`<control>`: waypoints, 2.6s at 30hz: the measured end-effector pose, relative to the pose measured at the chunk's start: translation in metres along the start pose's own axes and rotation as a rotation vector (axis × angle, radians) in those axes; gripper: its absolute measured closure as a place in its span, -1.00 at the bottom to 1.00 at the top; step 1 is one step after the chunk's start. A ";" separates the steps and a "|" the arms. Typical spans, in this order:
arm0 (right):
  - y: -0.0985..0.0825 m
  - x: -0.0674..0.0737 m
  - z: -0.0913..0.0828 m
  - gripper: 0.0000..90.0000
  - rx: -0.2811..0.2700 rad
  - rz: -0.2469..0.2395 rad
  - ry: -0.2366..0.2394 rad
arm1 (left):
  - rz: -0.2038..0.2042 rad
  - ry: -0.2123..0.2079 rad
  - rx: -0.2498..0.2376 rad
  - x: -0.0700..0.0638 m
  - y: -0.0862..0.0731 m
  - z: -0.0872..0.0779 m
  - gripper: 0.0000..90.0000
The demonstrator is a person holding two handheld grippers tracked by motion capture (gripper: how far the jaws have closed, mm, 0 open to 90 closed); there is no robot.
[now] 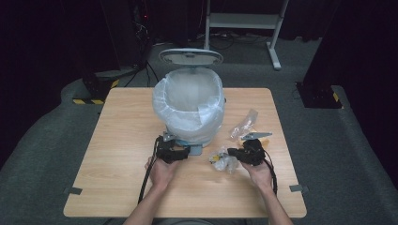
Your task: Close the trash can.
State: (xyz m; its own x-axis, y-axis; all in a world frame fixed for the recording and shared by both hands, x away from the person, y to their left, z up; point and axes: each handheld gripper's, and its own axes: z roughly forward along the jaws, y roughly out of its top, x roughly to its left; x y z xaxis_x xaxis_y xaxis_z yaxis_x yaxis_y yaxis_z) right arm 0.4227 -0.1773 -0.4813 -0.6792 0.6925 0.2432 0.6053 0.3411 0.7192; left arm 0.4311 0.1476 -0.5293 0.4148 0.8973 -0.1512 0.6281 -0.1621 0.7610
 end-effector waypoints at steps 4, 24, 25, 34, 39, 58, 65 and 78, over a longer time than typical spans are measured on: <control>0.002 -0.001 -0.010 0.97 -0.027 0.003 -0.016 | 0.000 0.000 0.000 0.000 0.000 0.000 -0.60; 0.008 -0.002 -0.039 0.97 -0.090 0.029 -0.032 | 0.000 0.000 0.000 0.000 0.000 0.000 -0.60; 0.008 -0.002 -0.039 0.97 -0.090 0.029 -0.032 | 0.000 0.000 0.000 0.000 0.000 0.000 -0.60; 0.010 -0.005 -0.051 0.97 -0.121 0.039 -0.043 | 0.000 0.000 0.000 0.000 0.000 0.000 -0.60; 0.009 -0.007 -0.053 0.98 -0.127 0.047 -0.045 | 0.000 0.000 0.000 0.000 0.000 0.000 -0.60; 0.023 -0.004 -0.068 0.99 -0.154 0.016 -0.055 | 0.000 0.000 0.000 0.000 0.000 0.000 -0.60; 0.029 -0.003 -0.077 0.99 -0.181 0.010 -0.051 | 0.000 0.000 0.000 0.000 0.000 0.000 -0.60; 0.042 -0.003 -0.089 0.99 -0.214 0.007 -0.051 | 0.000 0.000 0.000 0.000 0.000 0.000 -0.60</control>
State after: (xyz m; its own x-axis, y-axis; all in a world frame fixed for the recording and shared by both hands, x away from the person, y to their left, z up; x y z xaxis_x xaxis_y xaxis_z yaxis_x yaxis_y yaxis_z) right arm 0.4126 -0.2218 -0.3939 -0.6505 0.7272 0.2190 0.5041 0.1977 0.8407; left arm 0.4310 0.1475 -0.5292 0.4147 0.8972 -0.1516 0.6281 -0.1617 0.7612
